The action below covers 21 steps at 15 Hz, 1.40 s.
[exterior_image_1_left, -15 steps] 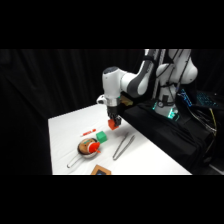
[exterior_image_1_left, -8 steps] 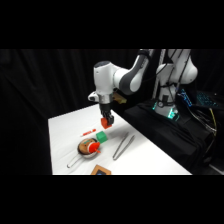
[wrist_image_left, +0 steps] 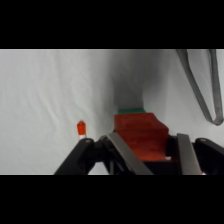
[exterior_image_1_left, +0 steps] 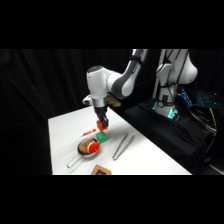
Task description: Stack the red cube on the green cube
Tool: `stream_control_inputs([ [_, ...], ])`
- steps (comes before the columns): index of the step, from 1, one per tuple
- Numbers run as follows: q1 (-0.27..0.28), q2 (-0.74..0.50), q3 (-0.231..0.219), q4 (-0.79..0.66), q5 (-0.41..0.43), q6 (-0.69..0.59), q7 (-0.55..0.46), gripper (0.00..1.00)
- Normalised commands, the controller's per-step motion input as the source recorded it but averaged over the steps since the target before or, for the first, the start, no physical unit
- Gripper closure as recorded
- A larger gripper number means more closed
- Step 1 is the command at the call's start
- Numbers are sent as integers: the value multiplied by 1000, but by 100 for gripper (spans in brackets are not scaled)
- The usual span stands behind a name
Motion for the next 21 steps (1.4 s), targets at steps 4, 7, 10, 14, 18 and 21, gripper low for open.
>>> stream_control_inputs([
  [4,-44,156,31,240,127,-78,-89,74],
  [7,-49,154,45,220,134,-57,-98,74],
  [10,-57,139,61,195,144,-43,-110,74],
  [14,-58,112,66,173,131,-45,-113,74],
  [18,-60,76,59,152,115,-61,-112,16],
  [21,-57,26,42,120,91,-66,-102,0],
])
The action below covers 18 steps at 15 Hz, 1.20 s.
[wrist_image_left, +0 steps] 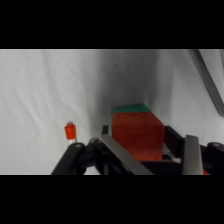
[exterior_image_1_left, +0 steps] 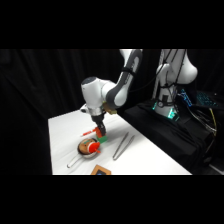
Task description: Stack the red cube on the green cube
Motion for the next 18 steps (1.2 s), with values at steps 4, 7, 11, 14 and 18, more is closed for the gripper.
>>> stream_control_inputs([
  [4,-35,-63,17,67,43,-101,-85,0],
  [7,-7,-199,-13,10,-14,-154,-52,0],
  [11,7,-349,-19,-51,-35,-252,-38,0],
  [14,16,-451,-11,-49,-46,-421,-35,0],
  [18,18,-405,-8,46,-63,-466,-15,0],
])
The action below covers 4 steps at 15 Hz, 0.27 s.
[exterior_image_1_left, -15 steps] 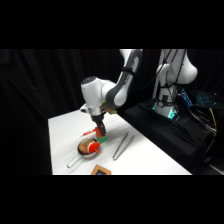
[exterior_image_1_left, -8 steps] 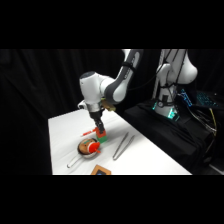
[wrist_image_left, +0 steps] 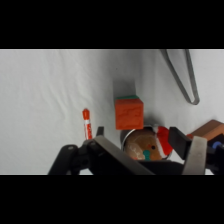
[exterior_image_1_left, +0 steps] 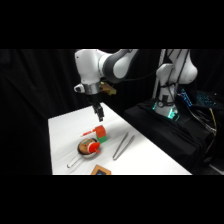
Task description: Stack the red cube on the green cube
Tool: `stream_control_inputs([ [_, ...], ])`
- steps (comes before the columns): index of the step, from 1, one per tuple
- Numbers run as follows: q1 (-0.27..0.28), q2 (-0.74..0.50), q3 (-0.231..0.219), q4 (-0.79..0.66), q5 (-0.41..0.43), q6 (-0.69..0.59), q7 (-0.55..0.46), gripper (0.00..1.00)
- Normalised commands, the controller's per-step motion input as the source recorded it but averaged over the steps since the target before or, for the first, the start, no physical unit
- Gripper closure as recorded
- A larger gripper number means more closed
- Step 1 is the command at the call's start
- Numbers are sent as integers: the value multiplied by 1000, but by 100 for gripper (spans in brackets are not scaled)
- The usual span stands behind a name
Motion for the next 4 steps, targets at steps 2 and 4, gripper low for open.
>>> stream_control_inputs([
  [2,13,-248,3,128,-60,-400,-19,0],
  [4,6,-166,13,133,-20,-334,-55,0],
])
